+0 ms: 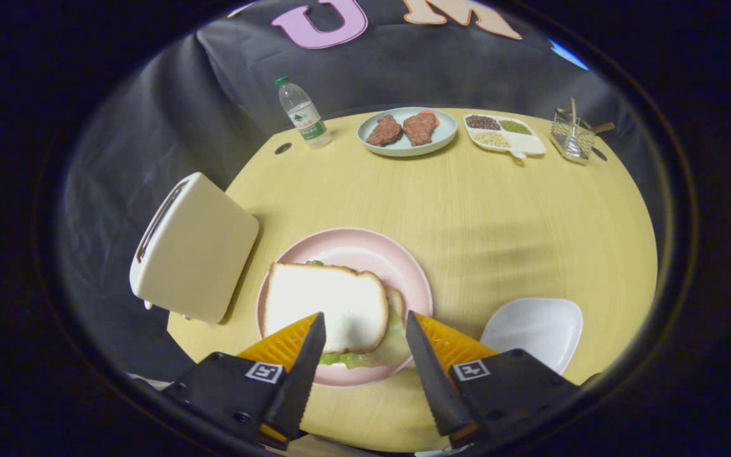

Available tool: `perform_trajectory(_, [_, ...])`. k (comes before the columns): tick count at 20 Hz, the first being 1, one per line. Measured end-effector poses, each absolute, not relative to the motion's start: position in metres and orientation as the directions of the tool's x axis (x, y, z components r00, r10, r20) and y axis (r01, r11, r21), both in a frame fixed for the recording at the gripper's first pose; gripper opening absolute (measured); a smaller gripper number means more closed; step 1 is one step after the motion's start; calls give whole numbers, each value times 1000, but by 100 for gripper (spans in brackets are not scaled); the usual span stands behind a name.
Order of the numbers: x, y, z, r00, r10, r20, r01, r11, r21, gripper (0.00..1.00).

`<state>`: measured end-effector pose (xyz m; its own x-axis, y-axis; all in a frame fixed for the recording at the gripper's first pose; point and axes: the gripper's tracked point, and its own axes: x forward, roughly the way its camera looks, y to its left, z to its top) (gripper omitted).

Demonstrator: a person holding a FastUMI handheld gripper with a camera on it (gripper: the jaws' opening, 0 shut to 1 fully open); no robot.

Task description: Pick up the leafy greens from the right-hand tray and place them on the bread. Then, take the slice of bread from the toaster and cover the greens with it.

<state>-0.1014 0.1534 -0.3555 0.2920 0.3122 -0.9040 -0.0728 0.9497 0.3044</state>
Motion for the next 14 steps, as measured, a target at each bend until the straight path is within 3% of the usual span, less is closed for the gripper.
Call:
perform_trajectory(3, [-98, 140, -341, 348, 320, -881, -86, 947, 310, 100])
perform_trajectory(14, [-56, 15, -237, 743, 137, -655, -55, 988, 143, 100])
